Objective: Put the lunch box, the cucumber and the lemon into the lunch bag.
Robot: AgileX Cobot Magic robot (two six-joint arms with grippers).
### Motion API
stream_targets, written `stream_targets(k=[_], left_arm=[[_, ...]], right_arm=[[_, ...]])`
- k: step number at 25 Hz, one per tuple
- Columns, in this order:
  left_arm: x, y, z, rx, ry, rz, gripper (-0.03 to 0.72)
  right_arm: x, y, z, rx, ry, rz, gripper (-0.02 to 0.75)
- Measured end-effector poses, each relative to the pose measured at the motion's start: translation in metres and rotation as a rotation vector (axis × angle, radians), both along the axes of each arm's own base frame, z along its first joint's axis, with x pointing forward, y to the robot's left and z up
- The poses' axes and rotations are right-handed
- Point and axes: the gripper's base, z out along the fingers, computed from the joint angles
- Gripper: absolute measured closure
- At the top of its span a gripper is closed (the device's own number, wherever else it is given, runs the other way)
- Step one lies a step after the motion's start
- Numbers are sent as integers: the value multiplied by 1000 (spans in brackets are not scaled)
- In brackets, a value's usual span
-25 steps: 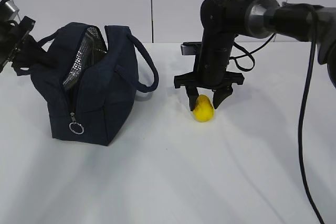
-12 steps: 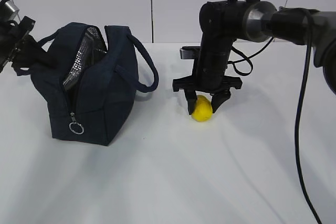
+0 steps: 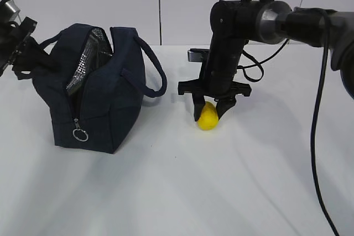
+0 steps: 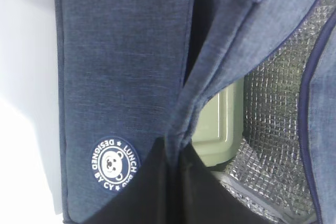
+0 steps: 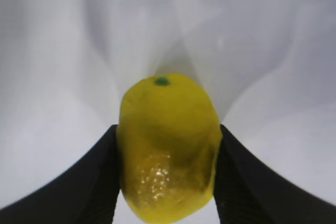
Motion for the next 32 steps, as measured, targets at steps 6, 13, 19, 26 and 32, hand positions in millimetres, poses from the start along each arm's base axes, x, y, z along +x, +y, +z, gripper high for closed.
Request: stream_targets(k=[6,13,19,26,32], left_arm=[[2,-3,4,-51,-10,21,696],[5,-7,11,-145,-27,56,696],[6,-9,12,-157,-28,58,696],[6,-9,12,-159,-29,59,696],[6,-10,12,-161,-29,60,696]], right_arm=[[-5,12,26,157,7,-35,348],[-18,14,101,282,-111,-17,349],[-34,29,145,552,-96,-11,349],[-28,50,150,806,-112,3,349],[-22,75,137,907,-194,41,349]])
